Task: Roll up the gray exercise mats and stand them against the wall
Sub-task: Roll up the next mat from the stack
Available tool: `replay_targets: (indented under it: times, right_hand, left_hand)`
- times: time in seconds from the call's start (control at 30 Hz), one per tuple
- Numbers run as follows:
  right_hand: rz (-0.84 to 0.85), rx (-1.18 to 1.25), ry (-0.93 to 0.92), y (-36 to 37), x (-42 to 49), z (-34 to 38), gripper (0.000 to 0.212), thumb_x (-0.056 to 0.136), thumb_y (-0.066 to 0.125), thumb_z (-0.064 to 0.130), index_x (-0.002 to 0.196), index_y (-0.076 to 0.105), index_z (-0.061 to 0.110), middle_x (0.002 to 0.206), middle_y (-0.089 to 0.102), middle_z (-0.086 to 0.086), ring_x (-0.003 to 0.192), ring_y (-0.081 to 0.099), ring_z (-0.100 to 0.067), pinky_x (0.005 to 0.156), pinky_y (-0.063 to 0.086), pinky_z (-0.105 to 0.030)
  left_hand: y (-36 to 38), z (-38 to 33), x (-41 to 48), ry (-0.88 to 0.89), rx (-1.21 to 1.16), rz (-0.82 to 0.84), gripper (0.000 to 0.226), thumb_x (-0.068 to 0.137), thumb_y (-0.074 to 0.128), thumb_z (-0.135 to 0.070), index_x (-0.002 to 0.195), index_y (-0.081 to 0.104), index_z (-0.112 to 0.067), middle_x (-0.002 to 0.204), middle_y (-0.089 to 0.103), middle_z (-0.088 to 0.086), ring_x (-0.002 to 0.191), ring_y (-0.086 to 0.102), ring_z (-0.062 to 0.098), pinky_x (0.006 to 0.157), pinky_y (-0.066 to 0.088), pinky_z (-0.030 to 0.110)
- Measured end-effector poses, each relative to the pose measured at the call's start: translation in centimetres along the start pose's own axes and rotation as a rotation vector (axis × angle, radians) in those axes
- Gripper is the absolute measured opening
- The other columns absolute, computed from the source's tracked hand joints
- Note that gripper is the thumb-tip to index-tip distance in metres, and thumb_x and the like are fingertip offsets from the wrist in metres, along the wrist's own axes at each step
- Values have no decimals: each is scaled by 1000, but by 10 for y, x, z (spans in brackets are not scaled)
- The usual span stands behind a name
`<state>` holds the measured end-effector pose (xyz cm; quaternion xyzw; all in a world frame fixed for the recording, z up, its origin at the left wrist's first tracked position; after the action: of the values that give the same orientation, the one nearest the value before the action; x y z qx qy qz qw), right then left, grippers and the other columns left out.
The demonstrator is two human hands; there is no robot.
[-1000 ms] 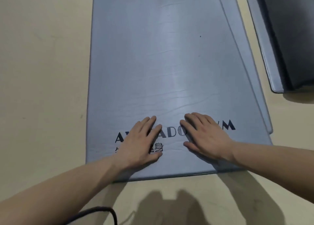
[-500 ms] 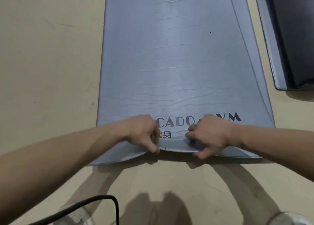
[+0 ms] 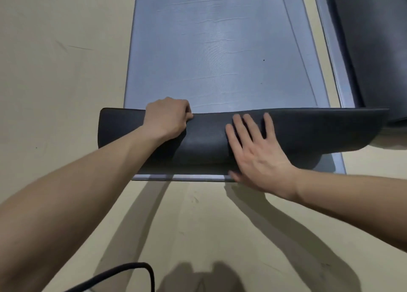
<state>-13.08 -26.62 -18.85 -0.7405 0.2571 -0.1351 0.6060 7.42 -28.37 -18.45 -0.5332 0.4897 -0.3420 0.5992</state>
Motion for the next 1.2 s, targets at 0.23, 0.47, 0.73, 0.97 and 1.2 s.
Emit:
replay_targets:
  times: [0.23,0.47,0.73,0.97,1.2]
  right_hand:
    - [179,130,29,44,25,-17,120,56,87,57,151,30,11,146,43,-20,128,47,-42,105,37,-62]
    - [293,183,24,56,43,-28,107,59,73,73,146,29,28,131,52,-10,115,55,-35,100,41,-55]
    - [345,302,-50,51,44,-24,61,68,70,57,119,45,35,91,63,8,75,57,-24,62,39,-35]
    - [632,535,-73,46,78,-36,56,63,88,51,106,54,37,92,62,14,88,60,-17,78,50,-36]
    - [730,648,6,46,81,-46,50,67,88,56,101,63,30,93,67,13,90,65,-16,76,51,-30]
  left_hand:
    - [0,-24,-37,166,-46,-371,41,99,57,-51,117,68,-17,122,63,7,107,58,31,89,43,43]
    - [60,-19,-47,286,213,45,113,62,57,-89,153,29,-28,156,38,11,141,36,37,117,31,53]
    - [61,-13,-40,271,180,138,78,68,60,-83,127,49,-32,104,64,-7,87,62,19,76,55,37]
    - [55,-1,-14,181,121,323,78,58,66,-90,106,52,-31,85,63,-6,77,60,21,66,48,35]
    - [54,-3,9,200,24,502,78,53,73,-88,105,60,-32,92,66,-12,84,62,15,78,55,39]
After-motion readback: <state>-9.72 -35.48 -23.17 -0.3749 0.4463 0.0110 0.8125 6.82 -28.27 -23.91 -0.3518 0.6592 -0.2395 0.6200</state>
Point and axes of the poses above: each hand's wrist, its own x-axis towards the middle knuckle, its own y-axis out of the palm, z = x × y, the point moved 9 cm from there along x, towards the middle knuckle
